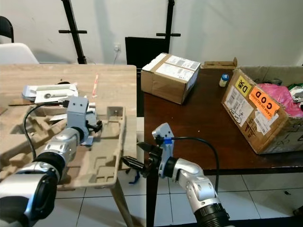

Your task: Picking trash to rubbish bin

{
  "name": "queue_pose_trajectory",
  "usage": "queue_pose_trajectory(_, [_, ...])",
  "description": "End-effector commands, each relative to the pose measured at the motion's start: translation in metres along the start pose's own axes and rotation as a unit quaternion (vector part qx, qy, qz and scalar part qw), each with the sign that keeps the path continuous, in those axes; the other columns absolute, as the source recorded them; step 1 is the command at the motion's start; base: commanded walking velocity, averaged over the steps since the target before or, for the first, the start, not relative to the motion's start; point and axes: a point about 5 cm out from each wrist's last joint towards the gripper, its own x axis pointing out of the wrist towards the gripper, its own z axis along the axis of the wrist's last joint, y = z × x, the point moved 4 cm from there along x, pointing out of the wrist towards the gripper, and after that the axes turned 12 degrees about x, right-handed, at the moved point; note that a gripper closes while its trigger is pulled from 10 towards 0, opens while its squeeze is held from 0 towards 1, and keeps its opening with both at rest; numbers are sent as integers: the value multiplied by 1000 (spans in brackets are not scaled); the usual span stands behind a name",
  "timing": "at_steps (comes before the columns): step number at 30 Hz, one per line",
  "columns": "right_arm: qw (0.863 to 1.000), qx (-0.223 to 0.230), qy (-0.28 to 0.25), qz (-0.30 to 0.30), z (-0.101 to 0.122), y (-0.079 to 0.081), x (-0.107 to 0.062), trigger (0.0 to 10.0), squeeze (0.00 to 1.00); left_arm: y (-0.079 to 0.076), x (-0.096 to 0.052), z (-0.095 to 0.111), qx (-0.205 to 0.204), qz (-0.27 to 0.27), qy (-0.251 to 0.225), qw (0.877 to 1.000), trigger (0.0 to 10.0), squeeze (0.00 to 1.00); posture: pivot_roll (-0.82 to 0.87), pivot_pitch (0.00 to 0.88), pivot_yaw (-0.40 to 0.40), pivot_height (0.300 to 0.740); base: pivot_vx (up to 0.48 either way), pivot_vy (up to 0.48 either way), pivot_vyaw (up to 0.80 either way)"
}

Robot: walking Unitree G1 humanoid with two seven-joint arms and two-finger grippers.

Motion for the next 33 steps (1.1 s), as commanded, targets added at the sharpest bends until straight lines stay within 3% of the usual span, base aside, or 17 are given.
queue_pose_trajectory(1, [1000, -2, 5, -11, -2, -4, -2, 10000, 0, -3, -4, -34, 7, -12, 59, 998, 10000, 0, -3, 175, -26, 740, 0, 0, 0])
queue_pose_trajectory(2, [1000, -1, 5, -14, -2, -5, -3, 10000, 0, -5, -4, -34, 8, -17, 58, 998, 784, 0, -3, 175, -26, 740, 0, 0, 0])
queue_pose_trajectory(5, [1000, -1, 5, -16, -2, -6, -3, 10000, 0, -5, -4, -34, 7, -17, 58, 998, 784, 0, -3, 175, -26, 740, 0, 0, 0])
queue_pose_trajectory(6, [1000, -1, 5, -17, -2, -6, -3, 10000, 0, -5, -4, -34, 7, -18, 58, 998, 0, 0, -2, 177, -27, 740, 0, 0, 0])
queue_pose_trajectory(14, [1000, -1, 6, -26, -2, -9, -5, 10000, 0, -11, -4, -35, -40, -32, 56, 997, 0, 0, -5, 179, -27, 740, 0, 0, 0])
queue_pose_trajectory(19, [999, -2, 6, -32, -2, -11, -5, 10000, 0, -3, -4, -30, -70, -14, 48, 996, 0, 0, -4, 181, -28, 740, 0, 0, 0])
queue_pose_trajectory(26, [999, -3, 3, -38, 0, -13, -4, 10000, 0, 16, -3, -7, -138, 19, -5, 990, 0, 0, 1, 183, -30, 740, 0, 0, 0])
queue_pose_trajectory(28, [999, -4, 0, -42, 2, -15, -4, 10000, 0, 27, -4, 5, -192, 26, -44, 980, 0, 0, 1, 186, -27, 740, 0, 0, 0])
queue_pose_trajectory(29, [999, -4, 0, -42, 2, -15, -4, 10000, 0, 27, -4, 5, -192, 26, -44, 980, 0, 0, 1, 186, -27, 740, 0, 0, 0])
queue_pose_trajectory(30, [999, -4, -3, -45, 3, -16, -4, 10000, 0, 38, -6, 18, -244, 25, -90, 965, 0, 0, 4, 187, -29, 740, 0, 0, 0])
queue_pose_trajectory(32, [999, -4, -4, -47, 3, -17, -5, 10000, 0, 45, -8, 29, -272, 16, -128, 954, 0, 0, 8, 187, -33, 740, 0, 0, 0])
queue_pose_trajectory(33, [999, -4, -4, -47, 3, -17, -5, 10000, 0, 45, -8, 29, -272, 16, -128, 954, 0, 0, 8, 187, -33, 740, 0, 0, 0])
